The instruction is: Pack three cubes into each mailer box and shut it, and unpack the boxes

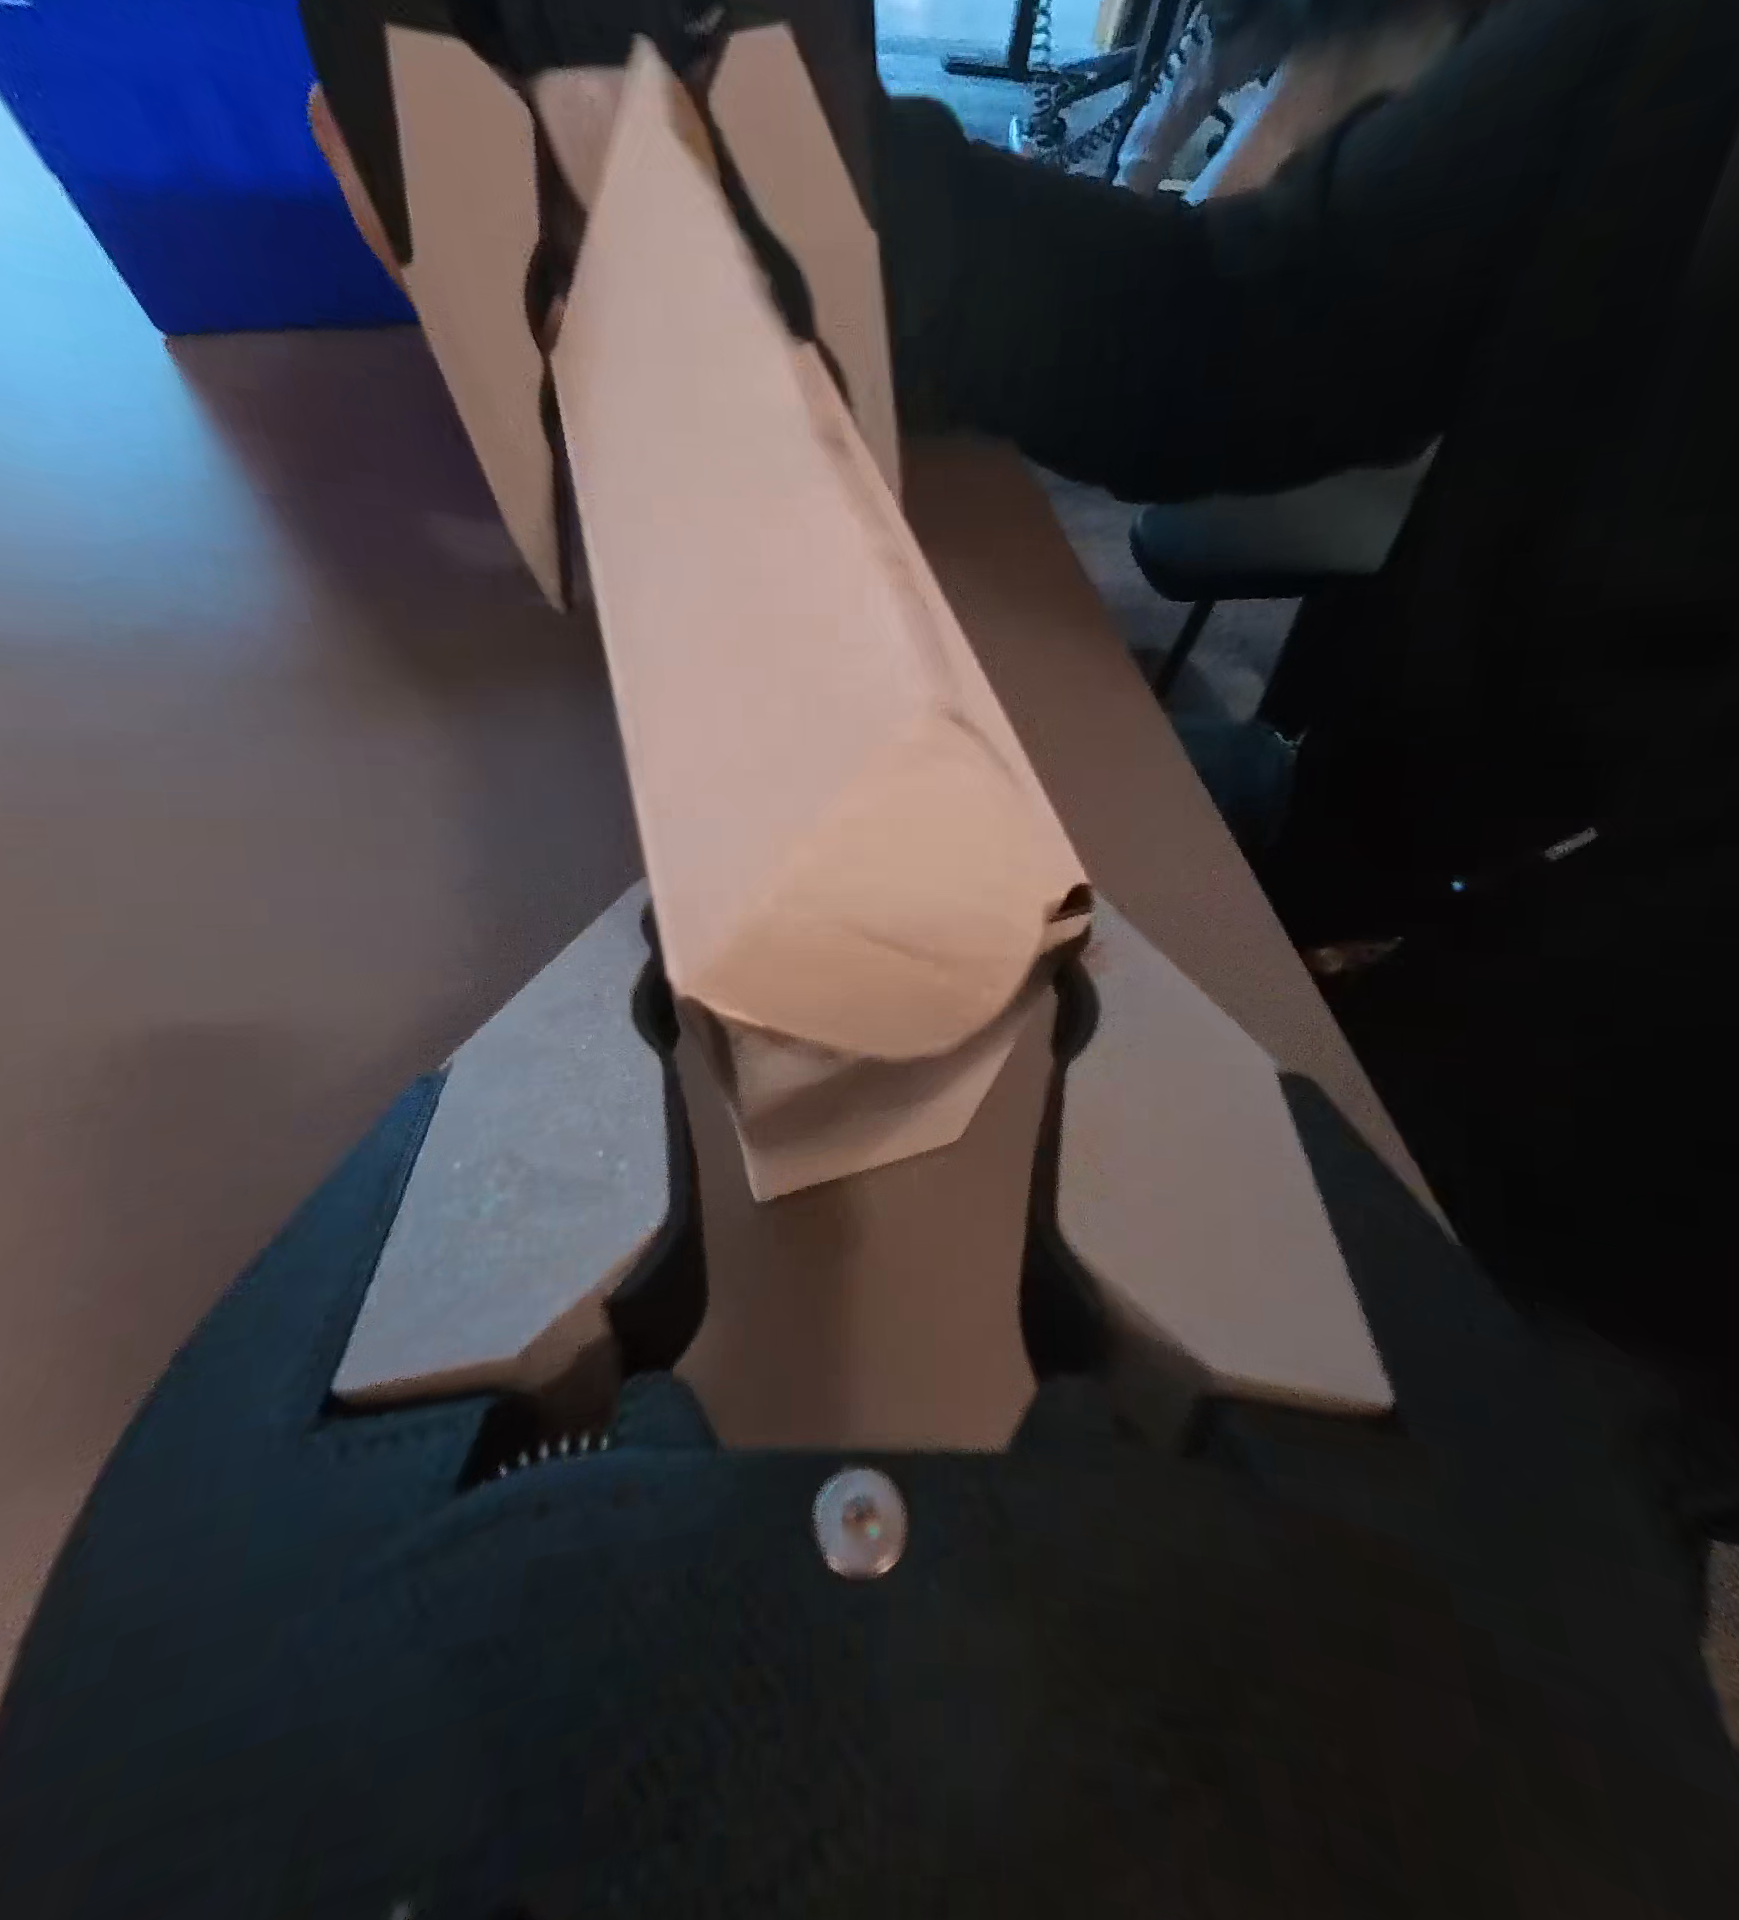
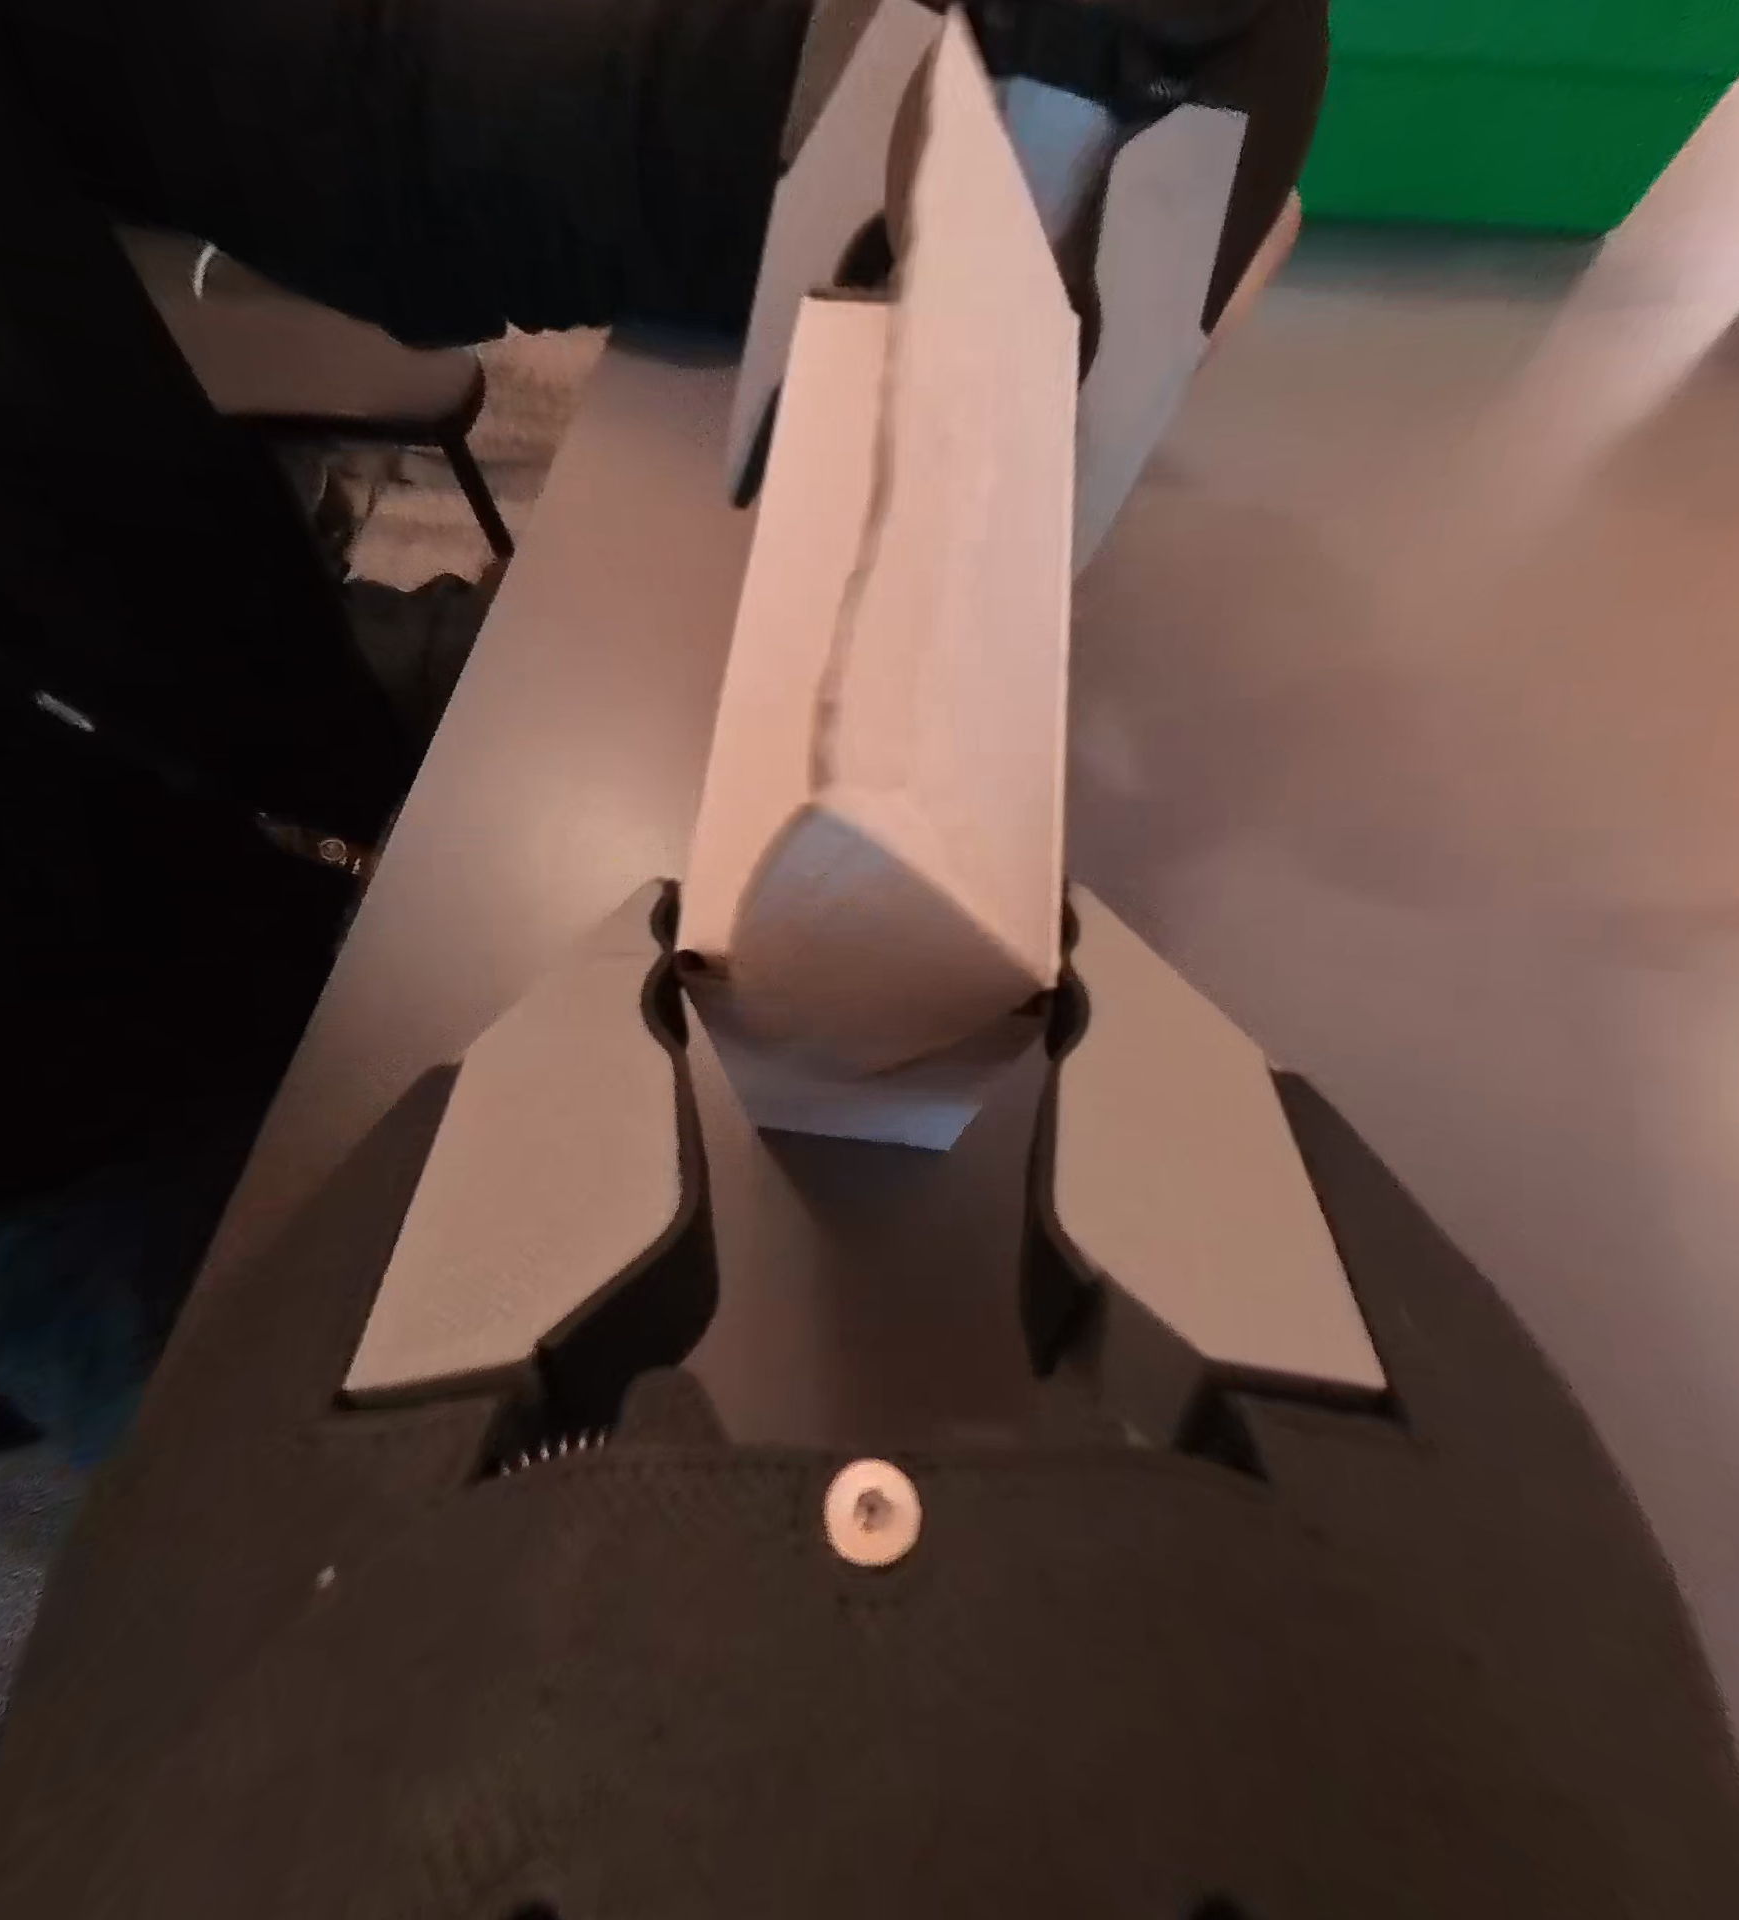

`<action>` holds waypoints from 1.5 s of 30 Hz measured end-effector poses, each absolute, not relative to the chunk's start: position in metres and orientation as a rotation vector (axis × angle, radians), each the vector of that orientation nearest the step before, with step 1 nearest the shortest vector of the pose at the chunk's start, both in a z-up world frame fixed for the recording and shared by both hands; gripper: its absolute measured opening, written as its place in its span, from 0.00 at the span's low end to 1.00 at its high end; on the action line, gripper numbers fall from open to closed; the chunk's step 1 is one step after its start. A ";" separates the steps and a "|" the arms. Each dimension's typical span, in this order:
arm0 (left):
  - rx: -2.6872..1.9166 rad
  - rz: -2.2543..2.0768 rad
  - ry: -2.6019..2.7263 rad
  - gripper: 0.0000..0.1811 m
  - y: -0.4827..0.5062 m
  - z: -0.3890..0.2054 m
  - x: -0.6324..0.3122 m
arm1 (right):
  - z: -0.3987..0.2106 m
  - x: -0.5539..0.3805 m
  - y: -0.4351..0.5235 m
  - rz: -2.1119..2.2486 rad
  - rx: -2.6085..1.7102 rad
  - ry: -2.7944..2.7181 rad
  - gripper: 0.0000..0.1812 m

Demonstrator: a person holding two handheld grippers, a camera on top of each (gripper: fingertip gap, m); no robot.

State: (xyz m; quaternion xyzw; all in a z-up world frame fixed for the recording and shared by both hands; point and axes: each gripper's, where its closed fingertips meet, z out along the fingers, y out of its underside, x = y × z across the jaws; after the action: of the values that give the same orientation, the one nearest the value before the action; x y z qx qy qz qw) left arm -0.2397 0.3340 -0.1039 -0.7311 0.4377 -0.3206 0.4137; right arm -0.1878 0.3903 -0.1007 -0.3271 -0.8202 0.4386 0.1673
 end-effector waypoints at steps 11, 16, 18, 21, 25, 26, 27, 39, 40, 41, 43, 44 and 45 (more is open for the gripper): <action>-1.813 -0.753 1.146 0.36 0.335 -0.104 -0.246 | -0.100 -0.194 0.392 1.209 -0.885 -2.328 0.37; -1.803 -0.760 1.144 0.36 0.336 -0.104 -0.245 | -0.098 -0.193 0.391 1.226 -0.888 -2.314 0.37; -1.814 -0.804 1.113 0.37 0.336 -0.104 -0.247 | -0.100 -0.196 0.393 1.264 -0.930 -2.305 0.37; -1.821 -0.766 1.036 0.35 0.346 -0.103 -0.257 | -0.097 -0.203 0.400 1.287 -0.967 -2.239 0.37; -1.811 -0.776 1.033 0.36 0.344 -0.102 -0.258 | -0.094 -0.196 0.404 1.308 -0.967 -2.241 0.38; -1.807 -0.780 1.033 0.35 0.343 -0.101 -0.259 | -0.090 -0.194 0.408 1.320 -0.963 -2.221 0.38; -1.803 -0.790 1.022 0.35 0.343 -0.099 -0.260 | -0.083 -0.191 0.413 1.342 -0.963 -2.192 0.39; -1.740 -0.946 0.996 0.37 0.327 -0.082 -0.262 | -0.044 -0.175 0.419 1.567 -0.836 -2.038 0.33; -1.717 -0.952 0.993 0.37 0.324 -0.076 -0.264 | -0.046 -0.175 0.416 1.568 -0.835 -2.051 0.33; -1.696 -0.949 0.986 0.38 0.322 -0.070 -0.267 | -0.048 -0.176 0.413 1.569 -0.836 -2.065 0.33; -1.658 -0.956 0.972 0.40 0.319 -0.062 -0.271 | -0.052 -0.177 0.407 1.569 -0.829 -2.092 0.33; -1.656 -0.964 0.974 0.41 0.317 -0.061 -0.272 | -0.054 -0.178 0.405 1.568 -0.825 -2.104 0.33; -1.667 -0.958 0.975 0.40 0.316 -0.062 -0.274 | -0.055 -0.179 0.403 1.562 -0.824 -2.114 0.33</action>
State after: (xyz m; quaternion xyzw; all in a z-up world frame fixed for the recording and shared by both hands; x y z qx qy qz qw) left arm -0.2737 0.3162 -0.0623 -0.6811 0.3985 -0.3915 0.4732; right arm -0.1788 0.4027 -0.0554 -0.2935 -0.7531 0.5566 0.1923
